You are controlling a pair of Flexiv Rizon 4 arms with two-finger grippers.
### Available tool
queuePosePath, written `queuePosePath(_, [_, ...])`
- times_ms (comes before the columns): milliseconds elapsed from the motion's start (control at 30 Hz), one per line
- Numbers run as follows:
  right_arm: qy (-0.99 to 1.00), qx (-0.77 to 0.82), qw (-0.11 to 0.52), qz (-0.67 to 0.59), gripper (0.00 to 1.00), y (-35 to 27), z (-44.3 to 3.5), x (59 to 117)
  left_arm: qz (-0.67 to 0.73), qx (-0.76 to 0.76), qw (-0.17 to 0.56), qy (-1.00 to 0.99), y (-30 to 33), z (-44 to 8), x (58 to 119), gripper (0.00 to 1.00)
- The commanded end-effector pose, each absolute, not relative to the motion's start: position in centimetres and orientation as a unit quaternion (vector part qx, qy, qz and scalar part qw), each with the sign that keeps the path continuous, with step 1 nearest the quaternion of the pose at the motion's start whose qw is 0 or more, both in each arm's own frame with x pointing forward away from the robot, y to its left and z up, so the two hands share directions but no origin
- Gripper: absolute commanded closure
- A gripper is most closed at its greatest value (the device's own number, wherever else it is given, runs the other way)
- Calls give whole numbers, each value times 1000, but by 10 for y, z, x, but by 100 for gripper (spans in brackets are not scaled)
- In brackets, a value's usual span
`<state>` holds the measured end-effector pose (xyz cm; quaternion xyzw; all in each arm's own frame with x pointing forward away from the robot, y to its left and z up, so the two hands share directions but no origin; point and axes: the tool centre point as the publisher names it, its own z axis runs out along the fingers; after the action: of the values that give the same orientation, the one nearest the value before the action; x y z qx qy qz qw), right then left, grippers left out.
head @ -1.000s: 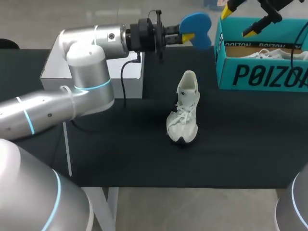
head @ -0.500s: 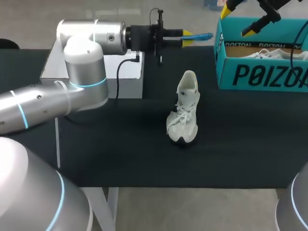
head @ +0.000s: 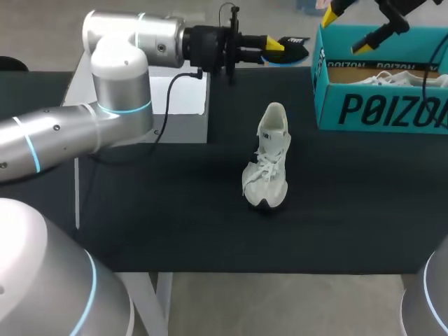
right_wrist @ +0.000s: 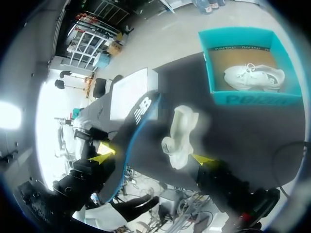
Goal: Take the shoe out of the shoebox, open the shoe tongue, remove and reinsert the insole, then place the shoe into the shoebox
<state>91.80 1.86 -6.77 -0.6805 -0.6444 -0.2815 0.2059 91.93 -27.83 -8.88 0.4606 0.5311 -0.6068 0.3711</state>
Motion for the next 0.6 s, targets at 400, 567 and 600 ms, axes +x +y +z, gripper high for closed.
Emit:
queuePosePath(400, [-641, -680, 209, -289, 0, 19, -70, 918, -554, 478, 479, 484, -276, -92, 912, 100])
queuePosePath(567, [-652, -643, 196, -352, 0, 21, -64, 911, -509, 532, 506, 449, -277, -94, 917, 100])
queuePosePath(600, [-651, -634, 199, -367, 0, 21, -63, 910, -505, 537, 509, 444, -276, -92, 917, 100])
